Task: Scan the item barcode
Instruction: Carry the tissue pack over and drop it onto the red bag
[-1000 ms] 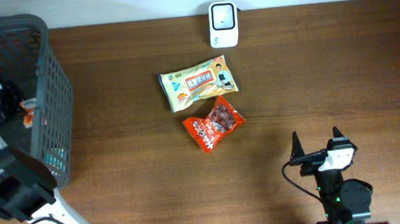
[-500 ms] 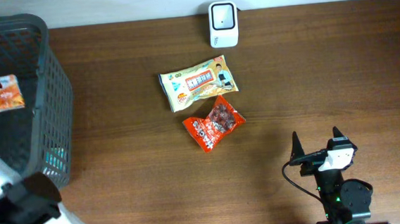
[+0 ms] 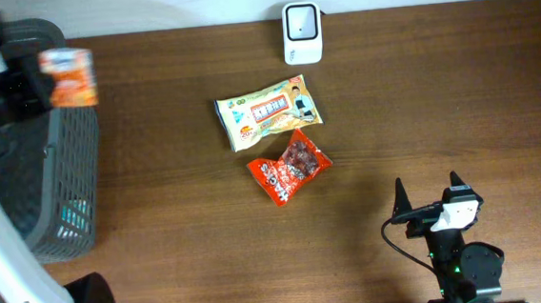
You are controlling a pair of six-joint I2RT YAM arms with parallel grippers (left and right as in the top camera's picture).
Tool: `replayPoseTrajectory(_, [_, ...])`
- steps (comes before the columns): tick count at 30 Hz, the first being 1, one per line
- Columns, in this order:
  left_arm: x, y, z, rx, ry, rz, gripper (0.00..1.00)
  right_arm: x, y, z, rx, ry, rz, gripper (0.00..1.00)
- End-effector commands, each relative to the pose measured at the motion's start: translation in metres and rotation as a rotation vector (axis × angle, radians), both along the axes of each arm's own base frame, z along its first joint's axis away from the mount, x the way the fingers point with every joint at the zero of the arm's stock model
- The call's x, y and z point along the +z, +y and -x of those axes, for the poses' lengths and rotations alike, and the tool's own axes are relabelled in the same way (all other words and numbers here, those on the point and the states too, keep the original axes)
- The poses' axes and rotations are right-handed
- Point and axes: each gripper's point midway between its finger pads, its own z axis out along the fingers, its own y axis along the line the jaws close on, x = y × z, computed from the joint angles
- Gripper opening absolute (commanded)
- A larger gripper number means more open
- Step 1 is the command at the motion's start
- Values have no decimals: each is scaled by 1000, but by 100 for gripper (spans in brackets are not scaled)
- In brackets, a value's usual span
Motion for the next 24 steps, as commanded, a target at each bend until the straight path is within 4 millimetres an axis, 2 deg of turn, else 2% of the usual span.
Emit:
replayPoseTrajectory(1, [-11, -64, -10, -226, 5, 5, 0, -3, -1, 0, -7, 5, 4, 98])
replayPoseTrajectory(4, [-28, -104, -15, -336, 38, 8, 0, -3, -1, 0, -7, 5, 4, 98])
replayPoseTrajectory(7, [-60, -144, -19, -441, 99, 14, 0, -3, -1, 0, -7, 5, 4, 98])
replayPoseTrajectory(10, [-99, -177, -25, -518, 164, 16, 0, -3, -1, 0, -7, 5, 4, 98])
replayPoseTrajectory(12, [-132, -198, -28, -560, 218, 19, 0, -3, -1, 0, -7, 5, 4, 98])
replayPoseTrajectory(13, [-155, -212, -29, -580, 252, 25, 0, -3, -1, 0, -7, 5, 4, 98])
replayPoseTrajectory(15, [-180, -229, -31, -611, 276, 22, 0, -3, -1, 0, -7, 5, 4, 98])
replayPoseTrajectory(17, [-201, -241, -33, -636, 295, 17, 0, -3, -1, 0, -7, 5, 4, 98])
replayPoseTrajectory(21, [-226, -248, -40, -642, 320, -10, 0, -3, -1, 0, -7, 5, 4, 98])
replayPoseTrajectory(23, [-232, -249, -41, -642, 334, -10, 9, -3, -1, 0, -7, 5, 4, 98])
replayPoseTrajectory(24, [-234, -249, -41, -642, 340, -10, 10, -3, -1, 0, -7, 5, 4, 98])
